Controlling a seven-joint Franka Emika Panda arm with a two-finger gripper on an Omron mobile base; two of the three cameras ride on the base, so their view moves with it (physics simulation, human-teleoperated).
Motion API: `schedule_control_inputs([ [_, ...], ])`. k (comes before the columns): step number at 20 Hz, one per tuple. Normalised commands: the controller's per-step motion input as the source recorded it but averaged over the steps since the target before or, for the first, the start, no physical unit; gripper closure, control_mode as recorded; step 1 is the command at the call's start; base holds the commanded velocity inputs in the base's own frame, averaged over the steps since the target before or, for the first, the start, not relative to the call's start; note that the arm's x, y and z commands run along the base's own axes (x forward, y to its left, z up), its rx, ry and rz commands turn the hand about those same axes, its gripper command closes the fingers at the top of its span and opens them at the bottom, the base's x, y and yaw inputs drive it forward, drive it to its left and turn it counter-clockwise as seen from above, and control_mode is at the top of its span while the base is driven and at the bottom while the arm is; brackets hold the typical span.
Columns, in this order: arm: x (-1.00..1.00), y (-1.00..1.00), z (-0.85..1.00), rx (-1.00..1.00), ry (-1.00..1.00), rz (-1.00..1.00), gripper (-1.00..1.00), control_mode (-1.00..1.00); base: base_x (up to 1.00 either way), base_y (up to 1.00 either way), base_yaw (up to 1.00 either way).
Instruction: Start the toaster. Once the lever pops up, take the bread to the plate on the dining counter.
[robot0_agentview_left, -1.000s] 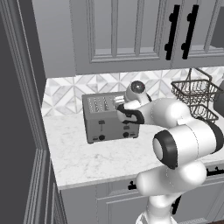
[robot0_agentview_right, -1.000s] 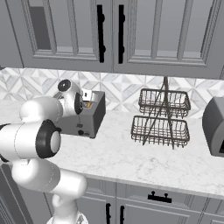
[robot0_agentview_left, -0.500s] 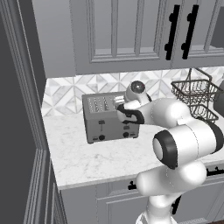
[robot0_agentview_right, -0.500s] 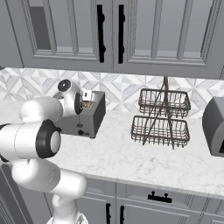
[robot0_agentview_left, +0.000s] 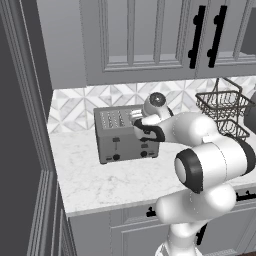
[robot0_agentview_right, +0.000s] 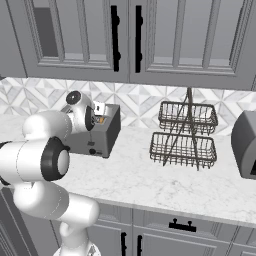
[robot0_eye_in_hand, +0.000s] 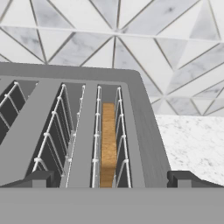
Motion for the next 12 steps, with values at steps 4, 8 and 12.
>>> schedule_control_inputs([
  [4, 0.00, 0.00, 0.00, 0.00, 0.00, 0.00, -1.00, -1.00, 0.00, 0.00, 0.00],
  [8, 0.00, 0.00, 0.00, 0.00, 0.00, 0.00, -1.00, -1.00, 0.00, 0.00, 0.00],
  [12, 0.00, 0.00, 0.00, 0.00, 0.00, 0.00, -1.00, -1.00, 0.00, 0.00, 0.00],
])
